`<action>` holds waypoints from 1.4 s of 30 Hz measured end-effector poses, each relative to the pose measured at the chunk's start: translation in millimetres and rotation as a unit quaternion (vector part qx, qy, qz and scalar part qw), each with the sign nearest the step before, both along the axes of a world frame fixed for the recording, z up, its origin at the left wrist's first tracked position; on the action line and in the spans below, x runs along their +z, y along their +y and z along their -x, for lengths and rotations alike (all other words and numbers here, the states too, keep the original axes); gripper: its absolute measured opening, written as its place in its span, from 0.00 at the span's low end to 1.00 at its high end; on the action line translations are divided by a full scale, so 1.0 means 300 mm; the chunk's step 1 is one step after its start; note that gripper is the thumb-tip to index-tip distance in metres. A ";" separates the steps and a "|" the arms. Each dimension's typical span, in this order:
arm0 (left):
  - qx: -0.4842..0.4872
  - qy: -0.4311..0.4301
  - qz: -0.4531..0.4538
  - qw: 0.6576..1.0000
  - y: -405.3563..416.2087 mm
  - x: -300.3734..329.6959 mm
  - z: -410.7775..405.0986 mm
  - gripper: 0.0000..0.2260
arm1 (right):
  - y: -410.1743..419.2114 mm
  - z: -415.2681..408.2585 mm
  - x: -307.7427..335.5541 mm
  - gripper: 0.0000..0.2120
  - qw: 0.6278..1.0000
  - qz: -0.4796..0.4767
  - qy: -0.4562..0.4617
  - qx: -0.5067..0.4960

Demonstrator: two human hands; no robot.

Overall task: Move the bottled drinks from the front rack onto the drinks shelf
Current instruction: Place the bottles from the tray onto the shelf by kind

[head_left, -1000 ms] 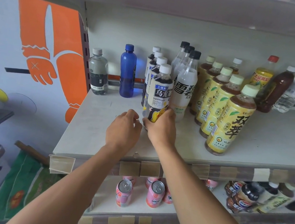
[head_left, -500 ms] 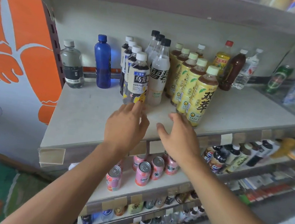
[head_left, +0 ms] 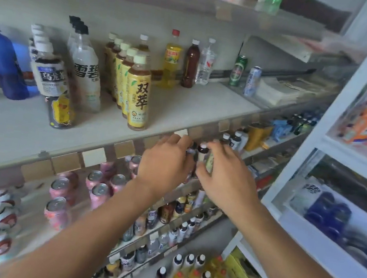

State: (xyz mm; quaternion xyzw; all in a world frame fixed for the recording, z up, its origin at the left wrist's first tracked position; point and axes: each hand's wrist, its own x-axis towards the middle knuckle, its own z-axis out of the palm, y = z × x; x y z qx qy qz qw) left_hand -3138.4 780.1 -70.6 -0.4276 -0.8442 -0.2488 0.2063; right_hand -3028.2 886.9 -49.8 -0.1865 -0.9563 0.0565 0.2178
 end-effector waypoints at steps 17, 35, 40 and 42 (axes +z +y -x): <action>-0.216 -0.030 0.118 0.969 0.721 -0.128 -0.577 0.13 | 0.594 -0.734 -0.169 0.19 0.961 0.067 -0.065 -0.261; -0.291 -0.027 0.215 0.932 1.235 -0.416 -0.310 0.13 | 1.073 -0.441 -0.463 0.15 0.899 0.246 -0.120 -0.343; -0.295 -0.003 0.227 0.928 1.303 -0.470 -0.301 0.14 | 1.233 -0.401 -0.511 0.18 0.880 0.302 -0.106 -0.351; -0.293 0.004 0.232 0.928 1.335 -0.482 -0.304 0.13 | 1.306 -0.385 -0.534 0.21 0.878 0.307 -0.090 -0.357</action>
